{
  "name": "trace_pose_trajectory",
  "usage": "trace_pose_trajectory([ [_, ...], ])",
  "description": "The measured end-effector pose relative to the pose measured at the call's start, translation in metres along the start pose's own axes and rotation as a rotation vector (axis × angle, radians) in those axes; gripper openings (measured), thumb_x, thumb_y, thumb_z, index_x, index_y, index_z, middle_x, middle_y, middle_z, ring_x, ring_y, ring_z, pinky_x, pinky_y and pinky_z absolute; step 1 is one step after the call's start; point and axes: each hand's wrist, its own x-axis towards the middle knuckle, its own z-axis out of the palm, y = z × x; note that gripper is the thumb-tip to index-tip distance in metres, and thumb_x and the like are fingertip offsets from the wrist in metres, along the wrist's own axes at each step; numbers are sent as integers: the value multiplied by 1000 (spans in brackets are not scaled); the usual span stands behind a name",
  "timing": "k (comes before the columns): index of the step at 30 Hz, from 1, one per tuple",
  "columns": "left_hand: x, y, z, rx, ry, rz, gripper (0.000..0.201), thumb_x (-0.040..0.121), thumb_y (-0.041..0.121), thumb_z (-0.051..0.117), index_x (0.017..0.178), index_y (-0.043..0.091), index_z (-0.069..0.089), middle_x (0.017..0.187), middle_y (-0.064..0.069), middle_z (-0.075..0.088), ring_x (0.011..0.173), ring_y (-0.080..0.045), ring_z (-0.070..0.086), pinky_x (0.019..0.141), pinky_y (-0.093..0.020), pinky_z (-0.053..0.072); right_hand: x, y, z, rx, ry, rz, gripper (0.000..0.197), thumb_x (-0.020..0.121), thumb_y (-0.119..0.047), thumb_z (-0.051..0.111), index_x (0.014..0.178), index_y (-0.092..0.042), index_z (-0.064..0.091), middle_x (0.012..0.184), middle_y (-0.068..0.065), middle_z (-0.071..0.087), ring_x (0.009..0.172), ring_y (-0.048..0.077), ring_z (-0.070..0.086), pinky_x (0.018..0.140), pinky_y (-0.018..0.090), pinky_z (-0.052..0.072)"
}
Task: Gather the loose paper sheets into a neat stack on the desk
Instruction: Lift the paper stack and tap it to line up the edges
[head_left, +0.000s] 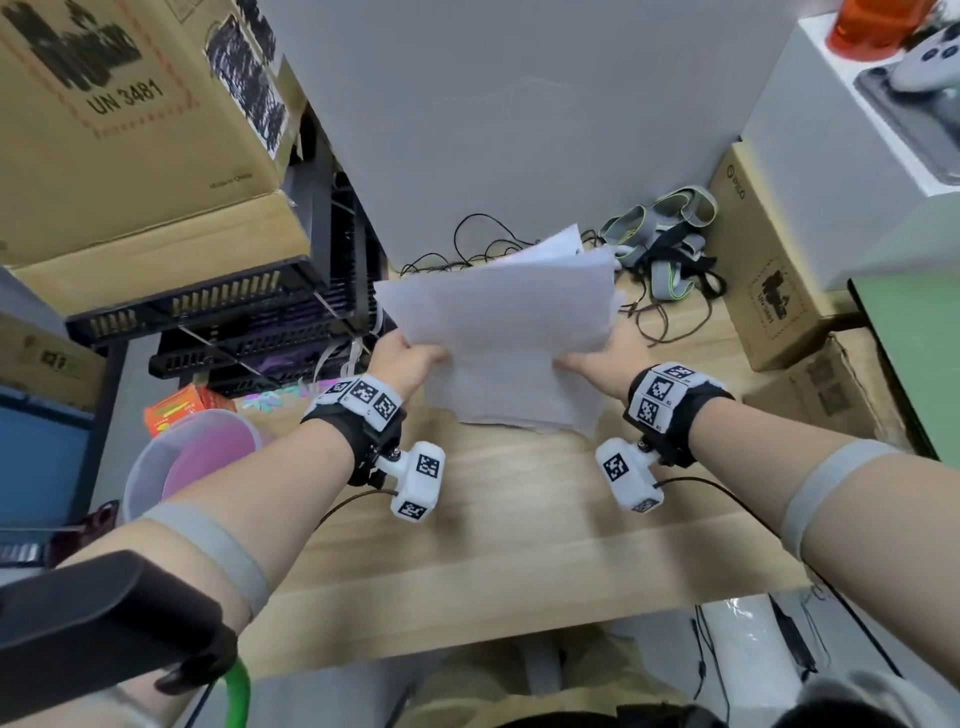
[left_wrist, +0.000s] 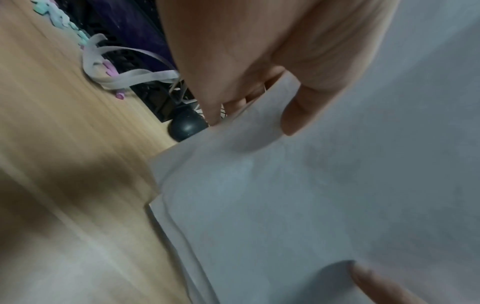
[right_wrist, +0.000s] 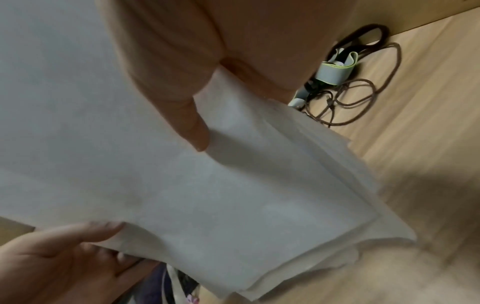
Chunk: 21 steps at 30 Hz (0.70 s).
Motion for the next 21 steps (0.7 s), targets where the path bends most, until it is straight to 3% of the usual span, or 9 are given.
trace_pose_trajectory([
  [3, -2, 12, 1, -124, -13, -9, 33, 81, -7, 65, 112, 5, 70, 117, -10, 74, 107, -24, 69, 92, -33, 53, -1, -11, -9, 83, 7, -12, 32, 72, -8, 82, 99, -12, 65, 91, -2, 69, 86, 15, 68, 73, 21, 51],
  [6, -7, 9, 2, -113, -63, -65, 40, 68, -3, 59, 102, 14, 68, 116, -10, 73, 104, -23, 63, 85, -32, 49, -6, -10, -11, 52, -36, -57, 38, 72, -2, 82, 104, -11, 64, 90, -4, 67, 79, 7, 65, 58, 4, 47],
  [7, -8, 4, 2, -71, -90, -91, 40, 63, -2, 56, 98, 14, 67, 112, -10, 72, 101, -23, 61, 81, -32, 47, -7, -4, -11, 28, -46, -54, 42, 71, 0, 81, 109, -8, 64, 94, -1, 67, 82, 11, 64, 60, 5, 47],
  [9, -9, -7, 4, 18, -126, -119, 37, 66, -7, 55, 97, 10, 65, 107, -8, 69, 100, -22, 56, 74, -29, 43, -9, 6, -8, 14, -35, -16, 42, 73, 2, 78, 109, -8, 61, 97, 2, 64, 89, 16, 61, 71, 18, 48],
  [11, -8, -16, 10, 62, -146, -121, 40, 77, -12, 55, 112, 3, 67, 117, -8, 70, 106, -23, 58, 75, -27, 43, -7, 14, -3, 21, -3, 16, 37, 75, 2, 74, 106, -12, 60, 96, 2, 64, 89, 18, 61, 76, 26, 47],
  [13, -8, -20, 15, 77, -130, -99, 39, 81, -12, 58, 116, 2, 67, 122, -12, 70, 110, -26, 61, 86, -30, 48, -4, 18, 2, 44, 37, 3, 36, 74, 3, 70, 107, -9, 62, 95, 2, 66, 88, 18, 63, 72, 21, 48],
  [16, -8, -21, 16, 54, -78, -92, 29, 73, -3, 68, 98, 13, 72, 118, -12, 73, 113, -29, 65, 102, -41, 51, 1, 23, 5, 144, 124, -10, 37, 75, 9, 63, 107, -9, 59, 89, -5, 66, 82, 12, 65, 61, 7, 48],
  [18, -8, -21, 17, 37, -82, -108, 32, 64, 1, 67, 91, 18, 70, 116, -12, 73, 114, -30, 65, 101, -42, 51, 2, 26, 5, 174, 119, -7, 37, 77, 12, 58, 107, -10, 57, 87, -5, 64, 82, 14, 64, 61, 9, 48],
  [21, -9, -23, 23, 43, -123, -126, 34, 65, -3, 67, 89, 21, 67, 116, -11, 72, 114, -32, 64, 98, -37, 48, 3, 26, 11, 113, 24, 36, 34, 79, 11, 58, 103, -12, 55, 93, 4, 66, 87, 19, 62, 74, 25, 49],
])
